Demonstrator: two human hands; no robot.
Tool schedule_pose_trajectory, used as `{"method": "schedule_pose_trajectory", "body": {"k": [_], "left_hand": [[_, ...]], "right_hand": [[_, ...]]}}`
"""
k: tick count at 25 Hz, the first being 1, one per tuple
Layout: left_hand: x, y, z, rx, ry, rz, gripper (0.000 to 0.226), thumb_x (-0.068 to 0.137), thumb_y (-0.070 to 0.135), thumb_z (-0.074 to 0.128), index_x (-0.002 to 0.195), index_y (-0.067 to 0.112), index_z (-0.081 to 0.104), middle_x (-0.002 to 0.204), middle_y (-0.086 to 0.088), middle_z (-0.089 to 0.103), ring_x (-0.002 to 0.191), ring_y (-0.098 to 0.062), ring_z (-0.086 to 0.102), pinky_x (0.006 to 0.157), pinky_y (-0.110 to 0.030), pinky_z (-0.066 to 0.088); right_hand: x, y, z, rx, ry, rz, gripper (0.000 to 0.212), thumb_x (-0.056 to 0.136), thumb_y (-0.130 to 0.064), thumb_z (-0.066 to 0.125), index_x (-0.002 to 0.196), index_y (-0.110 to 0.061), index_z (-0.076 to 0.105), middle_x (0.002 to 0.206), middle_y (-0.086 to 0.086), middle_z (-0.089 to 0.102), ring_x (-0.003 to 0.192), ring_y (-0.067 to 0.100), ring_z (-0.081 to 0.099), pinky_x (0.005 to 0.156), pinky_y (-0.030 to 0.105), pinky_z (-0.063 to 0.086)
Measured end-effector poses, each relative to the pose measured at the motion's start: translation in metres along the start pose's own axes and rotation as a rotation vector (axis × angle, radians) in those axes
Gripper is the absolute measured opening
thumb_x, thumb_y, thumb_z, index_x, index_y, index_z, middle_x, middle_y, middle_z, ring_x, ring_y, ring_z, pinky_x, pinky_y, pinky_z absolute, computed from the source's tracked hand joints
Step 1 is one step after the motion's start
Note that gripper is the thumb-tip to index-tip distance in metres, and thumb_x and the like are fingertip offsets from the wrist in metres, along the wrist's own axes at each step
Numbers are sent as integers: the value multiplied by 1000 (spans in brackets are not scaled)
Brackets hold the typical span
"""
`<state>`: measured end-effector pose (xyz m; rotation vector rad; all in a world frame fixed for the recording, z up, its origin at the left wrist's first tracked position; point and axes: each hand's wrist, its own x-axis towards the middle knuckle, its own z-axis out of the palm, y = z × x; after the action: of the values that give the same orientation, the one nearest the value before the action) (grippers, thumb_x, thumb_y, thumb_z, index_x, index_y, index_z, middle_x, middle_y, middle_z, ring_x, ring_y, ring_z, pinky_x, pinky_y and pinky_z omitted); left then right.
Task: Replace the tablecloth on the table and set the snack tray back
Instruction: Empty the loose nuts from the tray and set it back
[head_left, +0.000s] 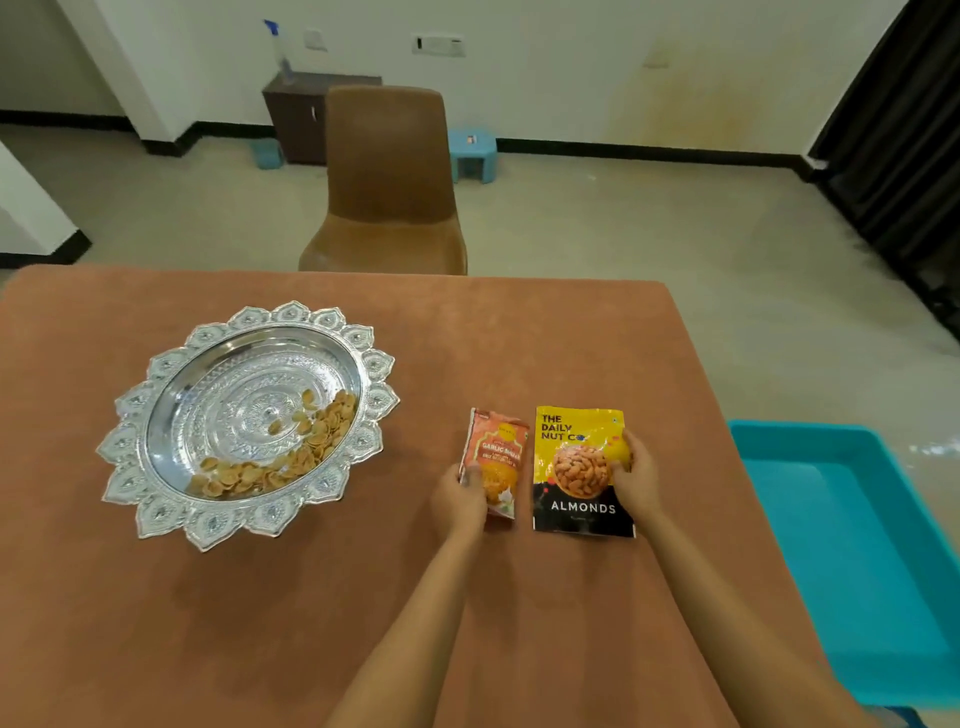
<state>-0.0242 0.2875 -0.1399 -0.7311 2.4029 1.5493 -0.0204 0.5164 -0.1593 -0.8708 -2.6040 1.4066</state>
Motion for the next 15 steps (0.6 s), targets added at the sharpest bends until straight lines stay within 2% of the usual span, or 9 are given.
{"method": "schedule_pose_trajectory", "body": {"k": [3,5,7,8,10,12,13,15], "left_hand": [[1,13,16,131,76,-12,41,96,35,44,129,10,49,129,-14,50,118,-34,47,96,-41,35],[-4,18,26,284,71,-10,52,95,41,42,138,12,38,136,-16,39,124,-34,37,100,-44,29],[-9,23,26,393,11,12,62,94,47,42,143,12,29,142,-17,33,129,-35,32,103,-45,29],[-11,27,21,364,-29,63,64,94,46,43,145,11,27,143,-17,32,131,-35,32,104,-44,29],[-19,45,-5,129,-103,268,54,98,39,42,143,11,33,141,-13,41,129,-27,42,105,-39,33],[-36,68,-52,-78,-78,522,32,101,33,40,127,19,51,119,2,62,107,-10,61,93,-28,45],[-42,75,-80,-131,-16,622,24,101,28,40,118,21,56,104,10,66,93,-4,65,83,-22,48],[-42,77,-134,-159,177,731,19,100,17,44,108,18,60,92,14,65,83,-3,65,74,-18,48]], "right_hand": [[-1,10,0,-430,131,-137,49,80,3,54,129,-4,55,126,25,51,114,42,43,95,44,36],[-7,6,2,-534,208,-107,50,78,3,54,127,-7,56,137,24,41,120,43,37,96,47,35],[-10,-9,6,-416,273,-85,51,80,7,48,129,-4,54,143,25,35,126,45,31,101,49,31],[-11,-26,9,-328,299,-141,50,81,8,46,129,-3,54,143,25,35,127,45,30,104,48,28],[-16,-74,20,-199,305,-411,48,81,7,45,126,-7,56,143,21,37,130,39,31,110,39,21],[-27,-133,41,-121,215,-711,48,83,2,45,128,-9,55,144,15,39,134,30,34,112,27,20],[-35,-161,56,-97,113,-832,47,86,-1,45,131,-8,53,145,14,39,135,27,36,112,26,23],[-50,-206,88,-139,-221,-954,44,94,-10,43,138,-5,46,148,13,38,137,26,34,113,30,25]]}}
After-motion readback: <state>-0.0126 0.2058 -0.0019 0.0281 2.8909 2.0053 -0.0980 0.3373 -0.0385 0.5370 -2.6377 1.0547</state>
